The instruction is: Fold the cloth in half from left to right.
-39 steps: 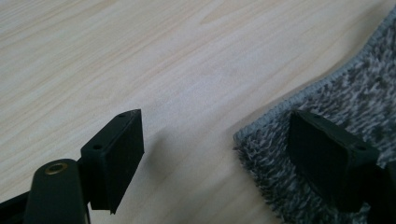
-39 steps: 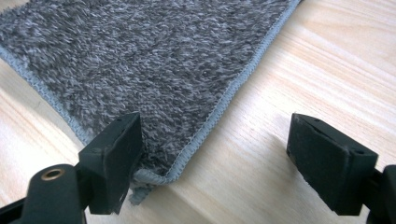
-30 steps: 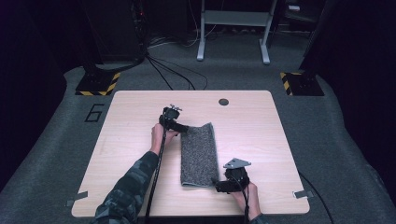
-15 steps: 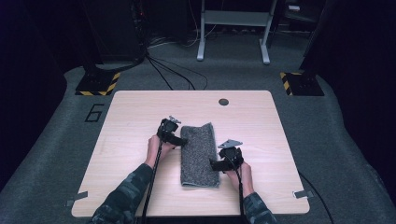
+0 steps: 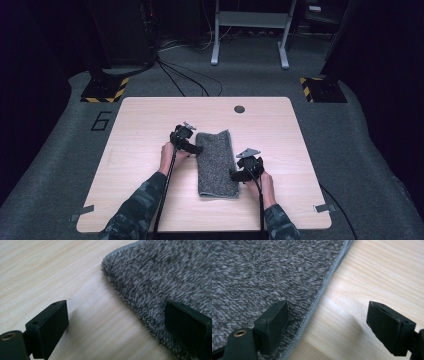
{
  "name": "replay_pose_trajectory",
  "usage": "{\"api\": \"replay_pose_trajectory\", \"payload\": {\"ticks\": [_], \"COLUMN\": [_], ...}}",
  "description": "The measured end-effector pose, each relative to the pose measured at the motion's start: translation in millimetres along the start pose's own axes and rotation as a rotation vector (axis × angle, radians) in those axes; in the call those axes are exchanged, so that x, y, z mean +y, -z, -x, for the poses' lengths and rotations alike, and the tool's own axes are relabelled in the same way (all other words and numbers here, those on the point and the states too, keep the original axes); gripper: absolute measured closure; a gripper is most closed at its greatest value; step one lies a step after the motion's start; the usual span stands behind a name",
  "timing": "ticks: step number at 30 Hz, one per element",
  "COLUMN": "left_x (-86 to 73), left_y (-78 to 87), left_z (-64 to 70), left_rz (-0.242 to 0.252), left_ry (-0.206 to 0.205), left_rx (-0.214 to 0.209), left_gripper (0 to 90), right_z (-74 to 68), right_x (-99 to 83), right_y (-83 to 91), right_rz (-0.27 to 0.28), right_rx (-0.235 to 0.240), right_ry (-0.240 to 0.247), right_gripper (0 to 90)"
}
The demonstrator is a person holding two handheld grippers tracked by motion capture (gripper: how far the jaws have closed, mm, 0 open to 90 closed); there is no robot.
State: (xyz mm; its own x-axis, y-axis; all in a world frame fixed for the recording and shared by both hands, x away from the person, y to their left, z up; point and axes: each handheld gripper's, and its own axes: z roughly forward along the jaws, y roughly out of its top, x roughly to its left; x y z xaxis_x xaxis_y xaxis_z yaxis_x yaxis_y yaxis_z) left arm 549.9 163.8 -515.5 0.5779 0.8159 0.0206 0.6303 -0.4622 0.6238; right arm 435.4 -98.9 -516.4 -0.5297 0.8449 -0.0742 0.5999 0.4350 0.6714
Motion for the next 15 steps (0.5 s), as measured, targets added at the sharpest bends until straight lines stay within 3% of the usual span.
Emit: {"api": "replay_pose_trajectory", "payload": {"ticks": [2,3,6,8,9,11,15], "left_x": [0.3,0.9,0.5,-1.5,-5.0,-7.4,-21.7], "left_y": [-0.1,2.2,10.3,21.1,30.6,34.1,40.4], "left_z": [0.4,1.9,3.1,6.5,13.9,18.4,35.9], "left_rz": [0.005,0.008,0.03,0.05,0.052,0.051,0.018], "left_ry": [-0.008,-0.021,-0.007,-0.007,-0.027,-0.038,-0.106], "left_rx": [0.003,-0.005,-0.027,-0.049,-0.064,-0.075,-0.078], "left_gripper": [6.7,8.2,10.1,10.2,10.4,10.7,11.0], "right_z": [0.7,2.8,9.4,10.2,9.4,8.9,6.4], "right_x": [0.3,2.3,6.1,10.6,12.9,14.9,18.0], "right_y": [-0.3,-0.5,0.8,2.0,1.4,0.7,-6.9], "right_rz": [0.001,-0.012,0.014,0.02,0.023,0.019,-0.018], "right_rx": [0.001,0.035,0.086,0.069,0.065,0.055,0.013], "right_ry": [0.005,-0.006,-0.041,-0.038,-0.042,-0.038,-0.012], "right_gripper": [18.0,19.7,19.9,20.1,20.3,20.5,21.3]}}
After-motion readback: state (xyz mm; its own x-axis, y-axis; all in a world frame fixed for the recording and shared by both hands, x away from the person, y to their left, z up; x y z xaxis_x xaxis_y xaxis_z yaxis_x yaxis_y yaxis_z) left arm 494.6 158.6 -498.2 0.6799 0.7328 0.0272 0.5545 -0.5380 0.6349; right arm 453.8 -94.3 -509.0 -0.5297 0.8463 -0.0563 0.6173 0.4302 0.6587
